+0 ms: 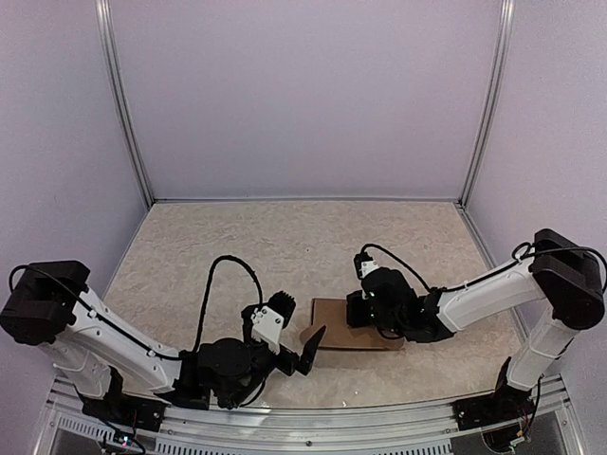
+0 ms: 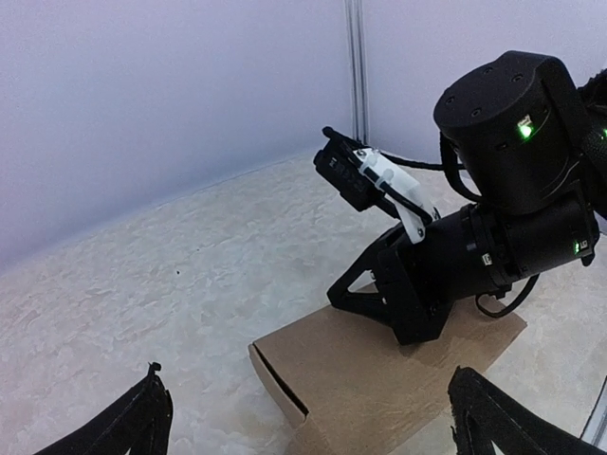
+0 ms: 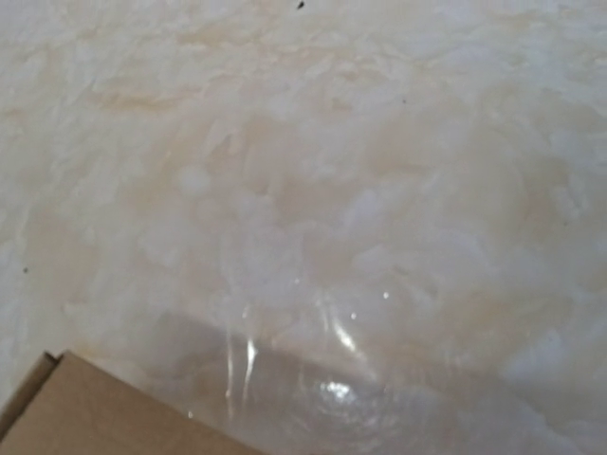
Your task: Fold the paper box
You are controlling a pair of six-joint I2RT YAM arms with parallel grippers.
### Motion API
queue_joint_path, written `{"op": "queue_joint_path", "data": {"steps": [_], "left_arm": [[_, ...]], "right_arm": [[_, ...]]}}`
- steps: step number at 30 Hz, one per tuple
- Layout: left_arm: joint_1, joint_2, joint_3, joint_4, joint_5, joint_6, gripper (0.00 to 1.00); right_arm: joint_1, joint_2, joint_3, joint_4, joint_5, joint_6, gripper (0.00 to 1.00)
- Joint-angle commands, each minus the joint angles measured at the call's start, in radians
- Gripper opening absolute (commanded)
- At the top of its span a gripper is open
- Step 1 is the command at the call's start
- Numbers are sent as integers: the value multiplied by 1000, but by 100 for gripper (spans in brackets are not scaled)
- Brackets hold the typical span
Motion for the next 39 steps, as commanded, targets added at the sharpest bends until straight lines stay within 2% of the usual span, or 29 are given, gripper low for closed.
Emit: {"op": "queue_joint_path", "data": {"steps": [1, 9, 14, 18, 20, 24, 26, 31, 33, 37, 39], "left_arm": [[22, -55, 47, -233, 105, -87, 99], [213, -100, 168, -538, 389, -291, 99], [280, -115, 180, -552, 468, -304, 99], [326, -104, 224, -631, 545, -337, 99], [351, -103, 220, -624, 605, -361, 99], [402, -104, 214, -617, 707, -402, 99], [425, -98, 216, -615, 782, -422, 99], [486, -74, 218, -598, 956, -470, 98], [519, -57, 222, -590, 1043, -499, 94], [569, -8, 244, -586, 1208, -564, 87], [585, 16, 253, -581, 1259, -593, 86]], "right_arm": [[12, 42, -39, 16, 38, 13, 0], [25, 0, -50, 21, 73, -20, 0], [32, -73, -44, -6, 93, -57, 0], [31, -157, -22, -75, 102, -88, 1], [31, -201, -5, -139, 107, -103, 6], [28, -295, 4, -272, 113, -119, 24], [16, -338, 9, -341, 102, -116, 39], [-22, -441, -5, -517, 97, -92, 66], [-42, -488, -26, -552, 75, -77, 75], [-92, -570, -69, -594, -44, -27, 87], [-122, -592, -83, -604, -129, -4, 87]]}}
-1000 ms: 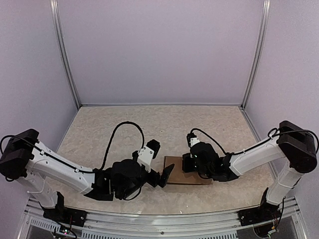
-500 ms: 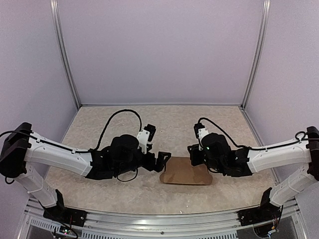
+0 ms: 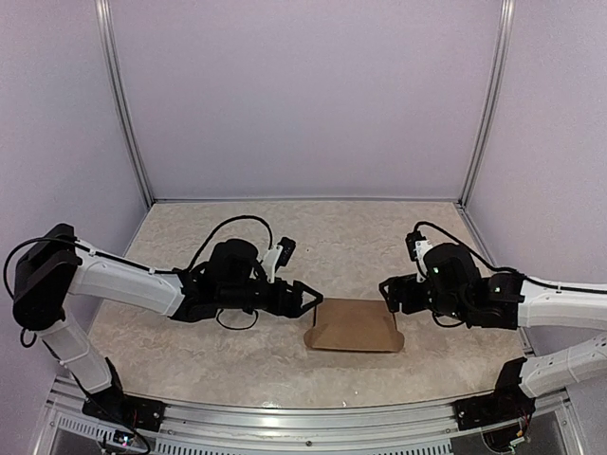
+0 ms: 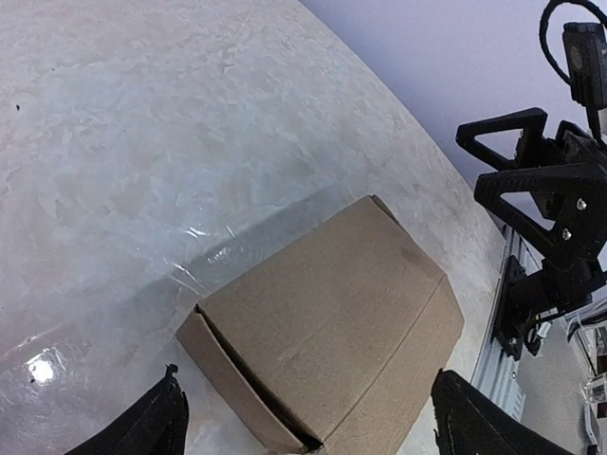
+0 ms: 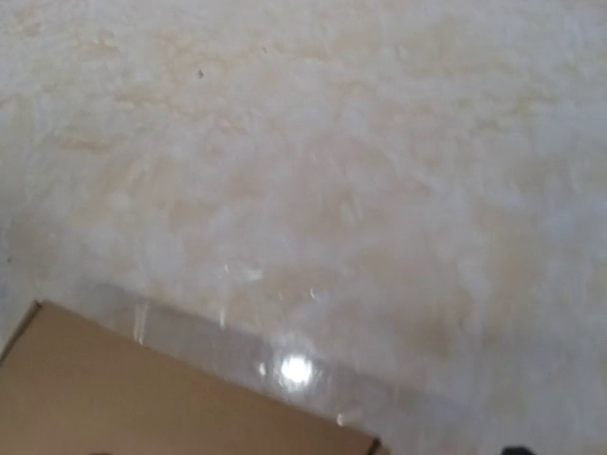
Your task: Fold the paper box
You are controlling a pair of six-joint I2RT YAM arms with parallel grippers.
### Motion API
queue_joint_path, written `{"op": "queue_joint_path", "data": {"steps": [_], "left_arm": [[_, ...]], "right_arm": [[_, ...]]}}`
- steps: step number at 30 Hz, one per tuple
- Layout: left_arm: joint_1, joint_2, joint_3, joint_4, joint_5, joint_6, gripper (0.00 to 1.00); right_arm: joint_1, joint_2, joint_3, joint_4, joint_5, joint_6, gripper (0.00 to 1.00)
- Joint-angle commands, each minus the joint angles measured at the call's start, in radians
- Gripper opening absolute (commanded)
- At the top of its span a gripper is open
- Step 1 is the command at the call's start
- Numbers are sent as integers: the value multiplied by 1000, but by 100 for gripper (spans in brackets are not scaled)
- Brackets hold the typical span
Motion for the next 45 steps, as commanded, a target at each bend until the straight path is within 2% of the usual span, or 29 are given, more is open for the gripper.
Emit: {"op": "queue_joint_path", "data": {"steps": [1, 9, 16, 25, 38, 42, 45], "left_arm": [[40, 66, 42, 11, 215, -93, 86], [87, 154, 89, -3, 364, -190, 78], [112, 190, 90, -40, 379, -234, 78], [121, 223, 79, -73, 393, -247, 84], [148, 232, 2, 23, 439, -328, 86], [150, 215, -41, 45, 434, -361, 86], [150, 197, -69, 61, 431, -392, 87]], "right_arm": [[-63, -47, -46, -100, -188, 72, 88], [-186, -2, -90, -72, -438, 154, 79], [-263, 84, -136, 35, -593, 212, 62], [-291, 134, -197, 147, -674, 263, 40], [-292, 219, -216, 302, -769, 273, 6], [-291, 237, -215, 327, -780, 276, 0], [-290, 252, -214, 346, -790, 277, 0]]}}
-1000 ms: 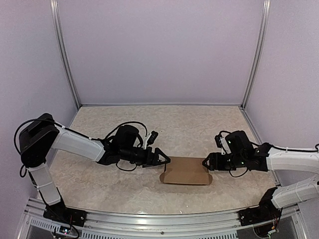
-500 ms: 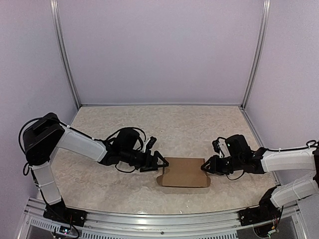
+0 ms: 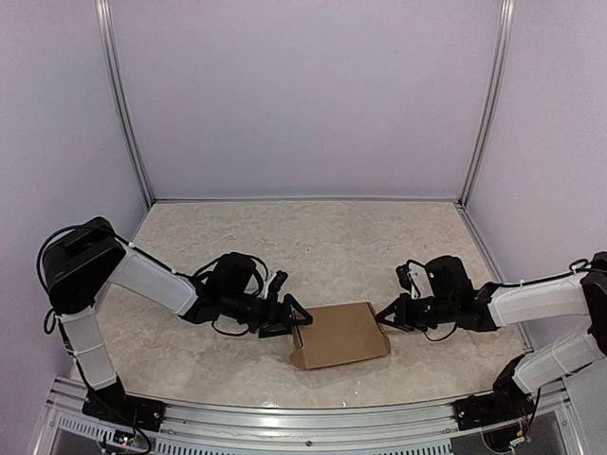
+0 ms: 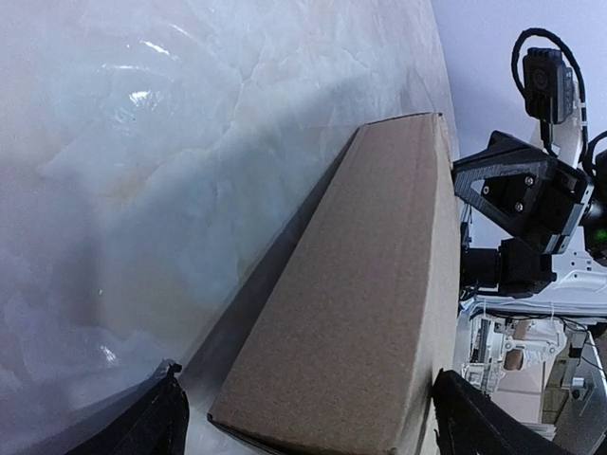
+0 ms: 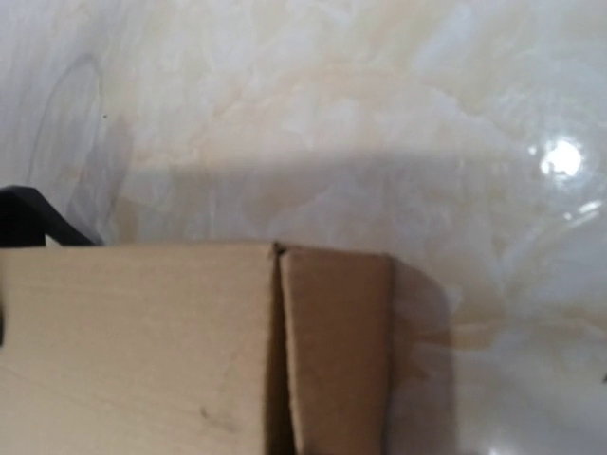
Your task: Fold the paper box
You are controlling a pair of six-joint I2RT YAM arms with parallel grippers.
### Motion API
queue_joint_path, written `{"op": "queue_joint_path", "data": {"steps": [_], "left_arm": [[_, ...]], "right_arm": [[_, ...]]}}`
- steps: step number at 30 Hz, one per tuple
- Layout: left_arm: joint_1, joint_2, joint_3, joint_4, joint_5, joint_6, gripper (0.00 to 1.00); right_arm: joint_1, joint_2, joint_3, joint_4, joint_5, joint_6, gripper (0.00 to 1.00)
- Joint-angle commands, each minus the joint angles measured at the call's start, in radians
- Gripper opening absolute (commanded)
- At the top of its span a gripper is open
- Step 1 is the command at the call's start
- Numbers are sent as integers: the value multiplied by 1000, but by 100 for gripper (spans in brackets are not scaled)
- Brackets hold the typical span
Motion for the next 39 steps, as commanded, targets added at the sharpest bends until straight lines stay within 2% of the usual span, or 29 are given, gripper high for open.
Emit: {"op": "queue_joint_path", "data": {"steps": [1, 14, 23, 34, 39], "left_arm": [[6, -24, -49, 47, 5, -62, 87], [-6, -44, -186, 410, 26, -353, 86], [-30, -19, -226, 614, 39, -483, 79], [-37, -34, -256, 628, 36, -495, 70], [-37, -33, -257, 628, 39, -494, 62]], "right_arm": [[-5, 33, -22, 25, -30, 6, 0], [43, 24, -34, 81, 40, 61, 0], [86, 42, -26, 121, 84, 105, 0], [109, 35, -9, 95, 129, 106, 0], [113, 23, 0, 77, 138, 100, 0]]}}
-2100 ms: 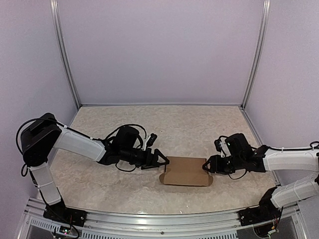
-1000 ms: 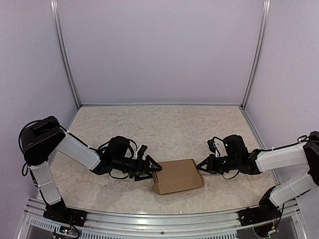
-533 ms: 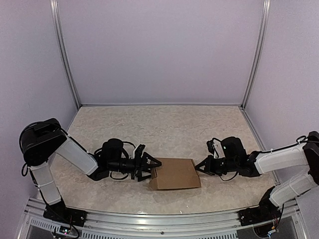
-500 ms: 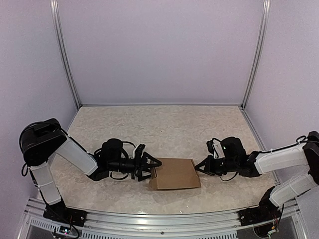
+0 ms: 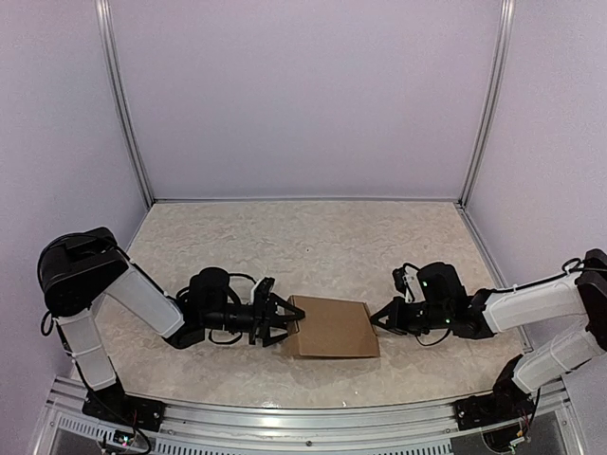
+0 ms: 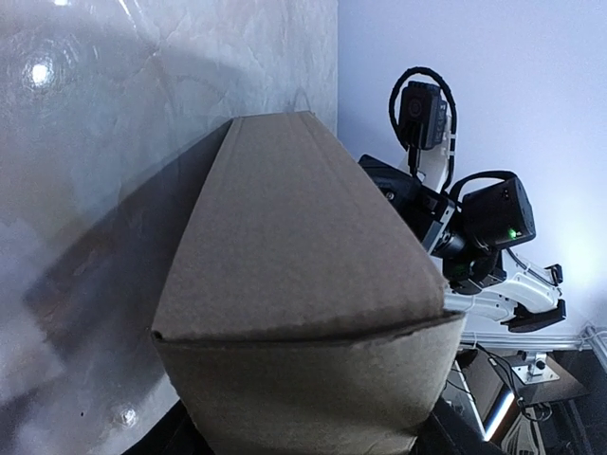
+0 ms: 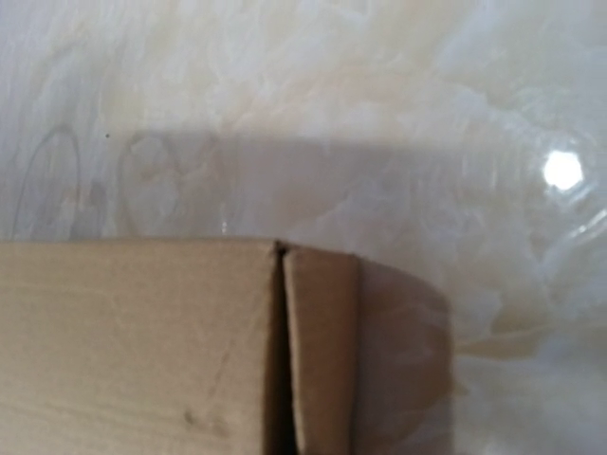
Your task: Fold the paper box
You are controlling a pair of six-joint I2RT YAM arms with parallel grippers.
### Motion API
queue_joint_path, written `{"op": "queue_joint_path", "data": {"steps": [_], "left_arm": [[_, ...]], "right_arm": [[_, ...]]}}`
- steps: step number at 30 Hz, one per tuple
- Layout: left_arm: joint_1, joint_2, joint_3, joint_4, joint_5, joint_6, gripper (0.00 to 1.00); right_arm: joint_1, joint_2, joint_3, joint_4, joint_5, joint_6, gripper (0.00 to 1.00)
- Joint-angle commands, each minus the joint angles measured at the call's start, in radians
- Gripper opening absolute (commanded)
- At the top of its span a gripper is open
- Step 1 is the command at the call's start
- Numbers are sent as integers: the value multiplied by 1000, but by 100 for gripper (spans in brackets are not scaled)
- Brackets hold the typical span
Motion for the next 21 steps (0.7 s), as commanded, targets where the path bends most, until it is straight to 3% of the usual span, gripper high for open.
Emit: {"op": "queue_joint_path", "data": {"steps": [1, 6, 12, 21], "left_arm": [[-6, -11, -9, 26, 12, 1, 59], [-3, 0, -2, 34, 23, 0, 47], [13, -11, -8, 34, 44, 3, 44], [59, -86, -67, 132, 122, -62, 44]], "right_arm": [[15, -14, 19, -26, 27, -3, 0], [16, -34, 28, -32, 24, -20, 2], [16, -95, 65, -85, 23, -103, 28], [17, -269, 164, -218, -35, -409, 61]]}}
